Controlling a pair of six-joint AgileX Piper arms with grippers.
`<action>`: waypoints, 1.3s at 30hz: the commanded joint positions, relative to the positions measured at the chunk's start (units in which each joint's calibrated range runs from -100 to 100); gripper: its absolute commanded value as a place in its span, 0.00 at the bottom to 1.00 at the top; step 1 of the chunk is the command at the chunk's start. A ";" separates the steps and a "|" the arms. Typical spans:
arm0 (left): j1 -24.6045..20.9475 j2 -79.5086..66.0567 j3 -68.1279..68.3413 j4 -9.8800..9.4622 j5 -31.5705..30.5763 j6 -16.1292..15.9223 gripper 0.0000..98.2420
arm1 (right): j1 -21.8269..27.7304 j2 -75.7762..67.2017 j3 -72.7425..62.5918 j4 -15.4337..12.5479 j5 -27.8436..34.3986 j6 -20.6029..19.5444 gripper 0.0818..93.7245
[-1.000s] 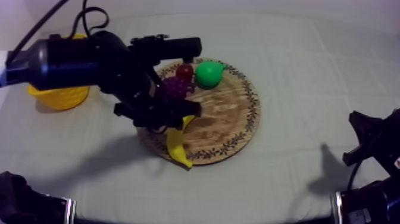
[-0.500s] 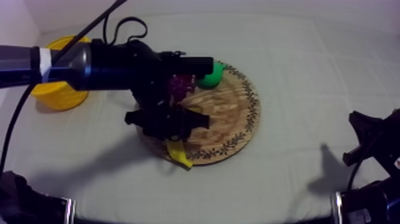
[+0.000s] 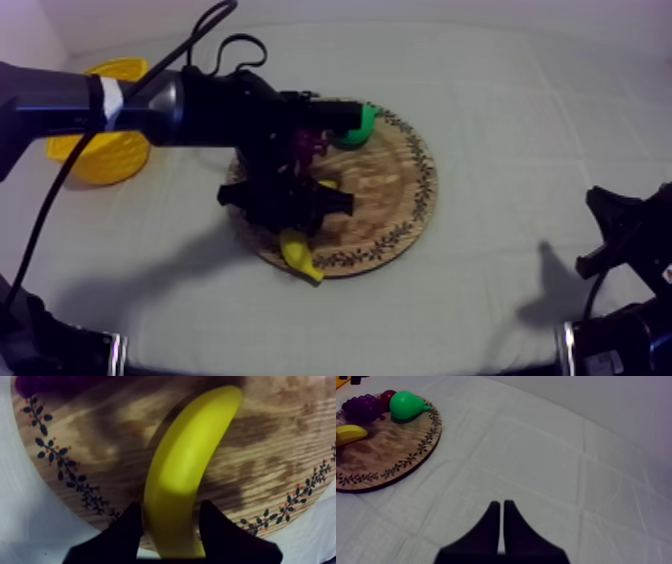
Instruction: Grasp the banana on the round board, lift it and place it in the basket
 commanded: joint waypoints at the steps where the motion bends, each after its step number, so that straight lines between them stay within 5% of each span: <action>1: 0.00 0.41 -0.65 -0.04 0.34 -0.12 0.45 | 0.00 -0.04 -0.03 -0.02 0.02 -0.06 0.00; 11: -0.13 1.71 -2.20 -0.04 1.03 -0.81 0.28 | 0.00 -0.04 -0.03 -0.02 0.02 -0.06 0.00; 18: 0.11 0.95 -2.33 -0.45 1.49 -0.66 0.26 | 0.00 -0.04 -0.03 -0.02 0.02 -0.06 0.00; 28: -0.91 -8.78 -5.35 -4.51 10.61 0.90 0.28 | 0.00 -0.04 -0.03 -0.02 0.02 -0.06 0.00; 39: -10.86 -23.21 -12.40 -9.66 21.13 -1.22 0.27 | 0.00 -0.04 -0.03 -0.02 0.02 -0.06 0.00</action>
